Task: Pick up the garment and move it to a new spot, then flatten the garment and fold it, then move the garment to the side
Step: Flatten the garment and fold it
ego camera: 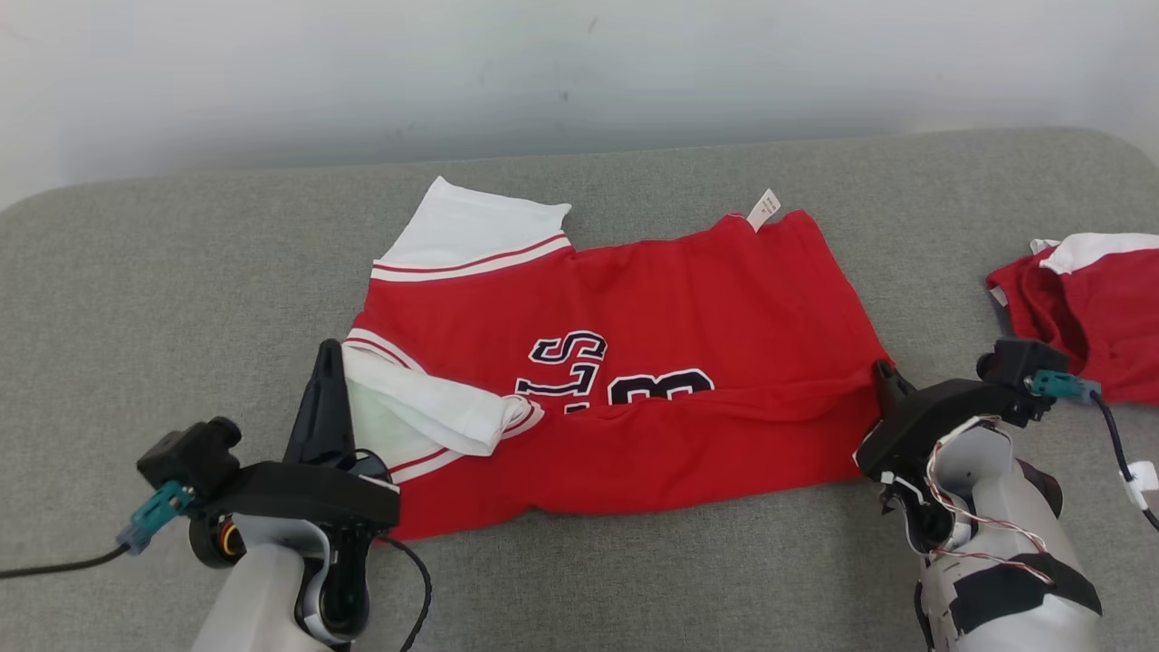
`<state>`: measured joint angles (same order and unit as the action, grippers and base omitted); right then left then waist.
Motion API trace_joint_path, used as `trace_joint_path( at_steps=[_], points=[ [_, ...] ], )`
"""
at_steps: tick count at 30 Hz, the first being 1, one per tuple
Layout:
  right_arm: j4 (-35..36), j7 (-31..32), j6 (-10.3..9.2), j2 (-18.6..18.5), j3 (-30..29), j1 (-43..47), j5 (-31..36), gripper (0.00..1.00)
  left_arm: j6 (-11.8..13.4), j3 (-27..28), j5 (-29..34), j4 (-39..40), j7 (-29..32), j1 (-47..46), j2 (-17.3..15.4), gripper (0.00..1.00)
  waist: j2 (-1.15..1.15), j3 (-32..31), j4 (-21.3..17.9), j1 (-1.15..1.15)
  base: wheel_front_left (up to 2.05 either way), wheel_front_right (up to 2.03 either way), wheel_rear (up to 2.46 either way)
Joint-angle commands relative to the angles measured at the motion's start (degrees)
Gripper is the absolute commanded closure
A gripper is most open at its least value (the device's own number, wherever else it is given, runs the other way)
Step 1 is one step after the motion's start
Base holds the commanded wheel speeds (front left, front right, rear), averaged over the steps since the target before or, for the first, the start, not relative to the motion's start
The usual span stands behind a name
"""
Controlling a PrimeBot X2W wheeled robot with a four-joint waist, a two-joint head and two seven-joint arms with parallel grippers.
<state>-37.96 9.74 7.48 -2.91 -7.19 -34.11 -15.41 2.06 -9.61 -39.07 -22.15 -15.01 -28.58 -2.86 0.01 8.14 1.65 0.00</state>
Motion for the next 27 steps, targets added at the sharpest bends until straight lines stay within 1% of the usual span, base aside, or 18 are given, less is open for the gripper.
trace_joint_path(
  at_steps=[1,6,7,8,9,10,11,17,20,25,27],
  points=[
    [-1.1,-0.8,0.02,0.0,0.6,-1.1,1.2,1.00,-0.5,-0.6,1.4,-1.2,-0.2,-1.4,-0.1,1.00,-0.01,0.2,0.0,0.00,0.00,0.00,0.00],
    [-2.8,-1.1,0.02,0.0,1.9,-2.8,2.1,1.00,0.0,-1.5,1.5,-2.8,-0.2,-2.2,-0.1,1.00,-0.01,0.5,-0.1,0.00,0.00,0.00,0.00],
    [-3.1,-1.3,0.02,0.0,1.9,-3.3,2.4,1.00,0.3,-1.6,1.6,-3.3,-0.2,-2.3,-0.1,0.96,-0.01,0.6,-0.1,0.00,0.00,0.00,0.00],
    [-3.5,-1.4,0.02,0.0,1.8,-3.7,2.9,1.00,0.6,-1.6,1.8,-3.6,-0.2,-2.4,-0.1,0.56,-0.01,0.7,-0.1,0.00,0.00,0.00,0.00],
    [-3.9,-1.7,0.02,0.0,1.6,-4.1,3.1,1.00,0.7,-1.7,1.5,-4.0,-0.2,-2.5,-0.1,0.00,-0.01,0.8,-0.1,0.00,0.00,0.00,0.00],
    [-4.3,-2.2,0.01,0.0,1.0,-4.6,3.5,1.00,1.0,-1.6,1.5,-4.2,-0.2,-2.6,-0.1,0.00,-0.01,0.9,0.0,0.00,0.00,0.00,0.00],
    [-4.7,-2.8,0.02,0.0,1.0,-5.2,3.6,0.00,1.0,-1.6,1.2,-4.5,-0.2,-2.7,-0.1,0.00,-0.01,1.0,0.1,0.00,0.00,0.00,0.00],
    [-6.4,-5.8,0.02,0.0,0.1,-5.4,4.3,0.00,1.1,0.3,2.4,-3.5,-0.2,-1.4,0.0,0.00,-0.01,1.0,0.8,0.00,0.00,0.00,0.00],
    [-6.0,-6.2,0.02,0.0,-1.0,-3.4,5.0,0.00,1.0,0.5,5.2,-3.1,-0.2,1.9,0.0,0.00,-0.01,0.5,1.2,0.00,0.00,0.00,0.00],
    [-1.7,-3.9,0.02,0.0,-1.2,1.0,8.2,0.00,2.2,-1.5,9.0,-3.3,0.0,8.0,-0.7,0.00,-0.01,-0.5,1.3,0.00,0.00,0.00,0.00],
    [0.9,-2.6,0.02,0.0,-1.5,3.2,9.8,0.00,2.6,-2.3,9.3,-3.2,0.7,10.1,-0.9,0.00,-0.01,-0.8,1.4,0.00,0.00,0.00,0.00]
  ],
)
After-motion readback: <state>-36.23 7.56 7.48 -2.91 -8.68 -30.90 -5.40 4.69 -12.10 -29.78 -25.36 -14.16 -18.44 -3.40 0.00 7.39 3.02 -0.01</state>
